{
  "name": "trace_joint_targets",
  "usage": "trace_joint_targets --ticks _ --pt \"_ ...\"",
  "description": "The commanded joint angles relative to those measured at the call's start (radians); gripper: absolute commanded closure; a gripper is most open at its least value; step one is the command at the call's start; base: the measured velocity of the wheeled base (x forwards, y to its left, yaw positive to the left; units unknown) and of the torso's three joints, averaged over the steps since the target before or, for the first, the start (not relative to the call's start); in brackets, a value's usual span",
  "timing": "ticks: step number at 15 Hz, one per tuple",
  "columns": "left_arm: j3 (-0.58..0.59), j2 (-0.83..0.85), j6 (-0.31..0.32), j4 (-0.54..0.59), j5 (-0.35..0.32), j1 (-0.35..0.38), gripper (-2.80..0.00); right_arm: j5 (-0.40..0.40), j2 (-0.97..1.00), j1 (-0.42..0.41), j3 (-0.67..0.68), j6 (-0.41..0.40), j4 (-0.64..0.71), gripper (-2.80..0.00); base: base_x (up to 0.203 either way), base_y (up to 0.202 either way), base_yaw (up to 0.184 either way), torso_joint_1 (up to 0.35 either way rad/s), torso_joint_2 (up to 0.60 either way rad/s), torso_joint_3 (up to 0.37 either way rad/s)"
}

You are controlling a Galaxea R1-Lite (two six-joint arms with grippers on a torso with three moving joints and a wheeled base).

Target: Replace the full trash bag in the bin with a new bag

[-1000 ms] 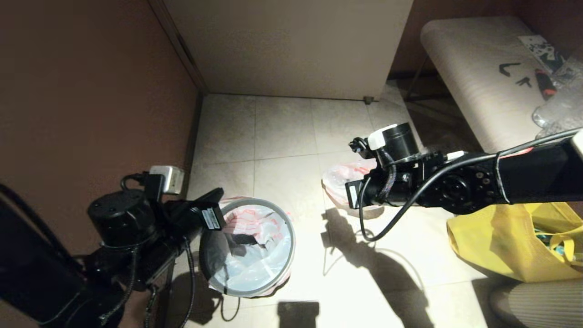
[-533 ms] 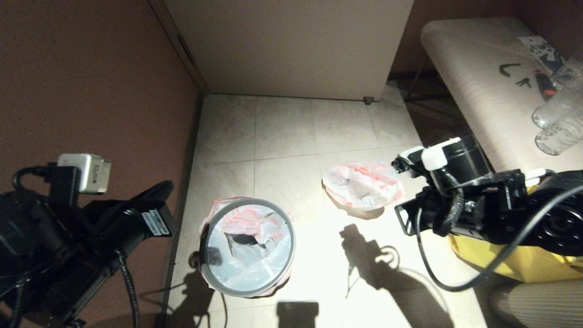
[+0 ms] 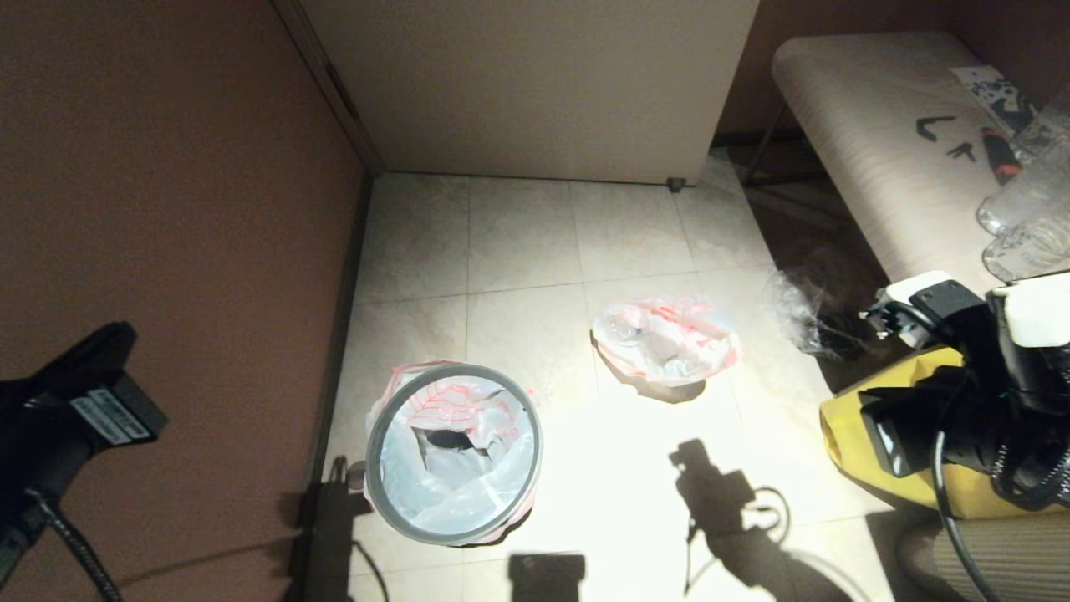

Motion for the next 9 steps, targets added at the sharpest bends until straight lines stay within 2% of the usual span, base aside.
trace_joint_targets --ticks 1,5,9 --pt "0.004 -0.132 0.003 0.008 0.004 0.064 0.00 -0.003 -0.127 -0.021 0.053 -0.002 -0.003 0.00 0.000 0.000 0.000 0.000 0.00 0.000" --pt "0.010 -0.328 -0.005 0.134 0.005 0.171 0.00 0.000 -0.334 -0.096 0.136 -0.009 -0.024 0.00 0.000 0.000 0.000 0.000 0.00 0.000" --pt "0.059 -0.568 -0.021 0.307 0.005 0.194 0.00 0.004 -0.522 -0.220 0.198 -0.019 -0.048 0.00 0.000 0.000 0.000 0.000 0.00 0.000"
